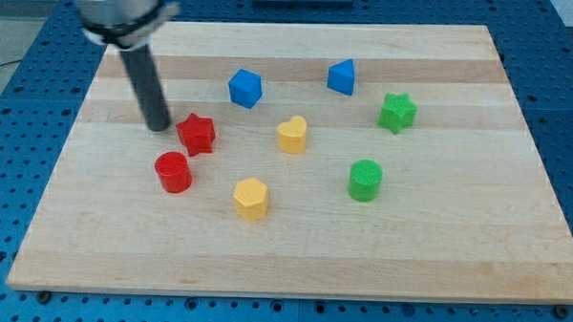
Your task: Push the green star and blue triangle towards the yellow heart
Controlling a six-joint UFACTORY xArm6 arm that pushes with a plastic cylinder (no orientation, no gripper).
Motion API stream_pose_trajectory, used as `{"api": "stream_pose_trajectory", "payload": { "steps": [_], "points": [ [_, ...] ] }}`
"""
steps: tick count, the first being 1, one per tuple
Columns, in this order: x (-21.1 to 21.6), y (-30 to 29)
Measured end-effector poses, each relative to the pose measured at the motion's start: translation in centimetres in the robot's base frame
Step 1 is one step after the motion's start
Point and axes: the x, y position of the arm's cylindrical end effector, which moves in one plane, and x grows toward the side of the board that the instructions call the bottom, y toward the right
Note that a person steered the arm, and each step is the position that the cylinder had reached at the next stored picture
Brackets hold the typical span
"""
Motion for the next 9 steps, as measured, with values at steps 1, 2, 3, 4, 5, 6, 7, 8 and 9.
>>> {"api": "stream_pose_trajectory", "payload": {
  "steps": [1, 2, 3, 4, 5, 6, 7, 8, 9],
  "points": [
    [9.1, -5.3],
    [18.2, 2.6],
    [20.2, 14.0],
    [16.4, 22.2],
    [13.0, 27.2],
    [13.2, 28.8],
    [9.5, 37.3],
    [0.7, 41.7],
    [-4.9, 40.8]
  ]
}}
